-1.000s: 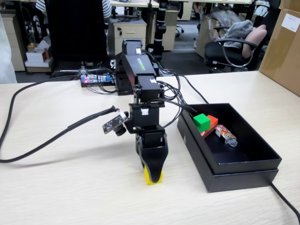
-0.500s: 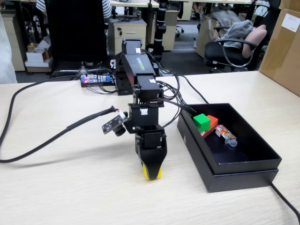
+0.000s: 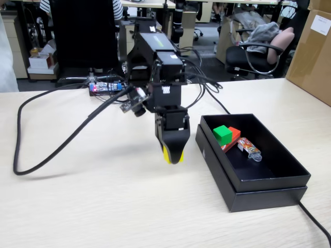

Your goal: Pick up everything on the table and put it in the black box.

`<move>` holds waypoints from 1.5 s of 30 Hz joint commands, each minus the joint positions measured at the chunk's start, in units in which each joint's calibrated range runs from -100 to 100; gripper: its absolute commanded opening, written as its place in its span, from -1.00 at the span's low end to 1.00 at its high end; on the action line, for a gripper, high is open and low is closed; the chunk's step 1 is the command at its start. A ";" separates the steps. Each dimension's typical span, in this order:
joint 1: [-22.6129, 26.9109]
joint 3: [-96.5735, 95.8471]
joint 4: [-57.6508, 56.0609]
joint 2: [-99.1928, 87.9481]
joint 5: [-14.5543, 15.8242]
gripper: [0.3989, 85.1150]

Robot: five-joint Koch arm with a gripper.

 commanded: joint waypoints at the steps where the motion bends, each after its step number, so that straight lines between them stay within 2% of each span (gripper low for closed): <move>1: 1.17 -0.68 -0.39 -12.32 0.44 -0.85; 10: 7.91 -9.56 -0.39 -33.20 2.10 -0.85; 19: 14.80 -6.12 -0.39 -30.91 4.25 -0.85; 27: 16.51 0.50 -0.39 -17.26 5.96 -0.84; 45: 17.09 5.94 -0.22 -1.88 6.79 -0.84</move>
